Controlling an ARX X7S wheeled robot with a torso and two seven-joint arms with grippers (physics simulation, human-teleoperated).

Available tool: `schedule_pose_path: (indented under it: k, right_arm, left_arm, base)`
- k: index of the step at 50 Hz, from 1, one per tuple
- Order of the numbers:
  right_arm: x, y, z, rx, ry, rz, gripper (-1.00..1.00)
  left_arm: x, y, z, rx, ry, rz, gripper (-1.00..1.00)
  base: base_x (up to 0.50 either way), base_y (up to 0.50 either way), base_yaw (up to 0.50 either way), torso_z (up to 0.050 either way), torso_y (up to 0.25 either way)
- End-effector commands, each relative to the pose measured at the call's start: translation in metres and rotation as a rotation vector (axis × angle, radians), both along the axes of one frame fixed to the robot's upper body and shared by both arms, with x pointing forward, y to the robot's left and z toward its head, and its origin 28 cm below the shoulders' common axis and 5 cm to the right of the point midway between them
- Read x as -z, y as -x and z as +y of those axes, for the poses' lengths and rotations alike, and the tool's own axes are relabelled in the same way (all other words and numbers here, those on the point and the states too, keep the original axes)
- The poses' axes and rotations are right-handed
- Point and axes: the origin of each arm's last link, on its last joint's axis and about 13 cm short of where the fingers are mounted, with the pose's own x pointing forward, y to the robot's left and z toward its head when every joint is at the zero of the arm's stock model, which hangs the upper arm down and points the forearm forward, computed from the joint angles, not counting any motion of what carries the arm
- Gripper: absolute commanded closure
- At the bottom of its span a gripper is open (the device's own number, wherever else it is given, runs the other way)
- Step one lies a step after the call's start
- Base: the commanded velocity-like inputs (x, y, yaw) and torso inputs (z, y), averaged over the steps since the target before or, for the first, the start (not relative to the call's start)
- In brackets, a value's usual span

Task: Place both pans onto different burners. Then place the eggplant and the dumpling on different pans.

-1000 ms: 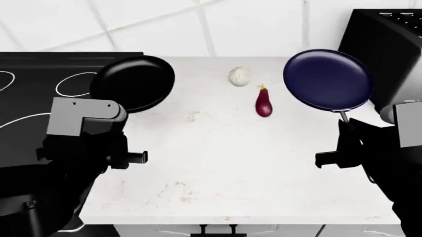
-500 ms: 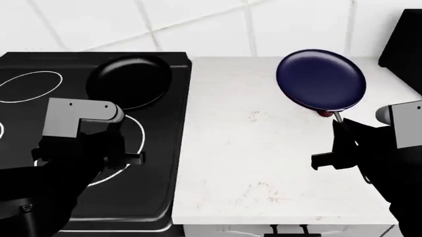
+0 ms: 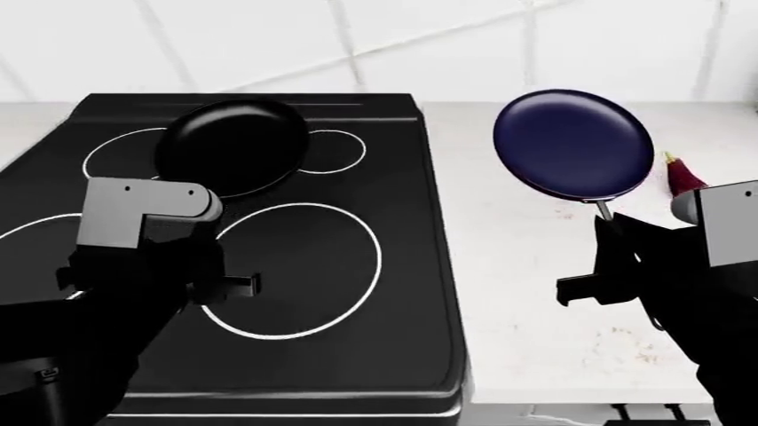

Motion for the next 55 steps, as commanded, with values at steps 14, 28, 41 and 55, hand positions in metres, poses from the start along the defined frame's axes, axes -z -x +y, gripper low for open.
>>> schedule_pose_path:
  k: [14,28,41,55]
  right_arm:
    - [-0.0081,-0.0019,-0.0015,0.04,0.013,-0.058,1.0]
    - [-0.0091,-0.0012,-0.0012,0.034,0.014,-0.059,1.0]
    - [-0.0092,-0.0029,0.0005,0.031,0.006,-0.063,1.0]
    - [-0.0109,-0.0037,0.001,0.039,-0.011,-0.072,1.0]
  left_arm:
    - [-0.0062,-0.0008,0.0039,-0.042,0.002,-0.048,1.0]
    - [-0.0053,-0.0001,0.005,-0.047,0.004,-0.048,1.0]
    - [-0.0063,0.0002,0.0055,-0.049,0.001,-0.05,1.0]
    - [-0.0056,-0.0006,0.0045,-0.039,-0.003,-0.051,1.0]
  base:
    - [0.0,0.5,0.0,0.001,0.003]
    - [0.0,0.5,0.0,0.001,0.004]
    - [0.0,0.5,0.0,0.001,0.003]
    - [-0.22,0.24,0.0,0.001,0.003]
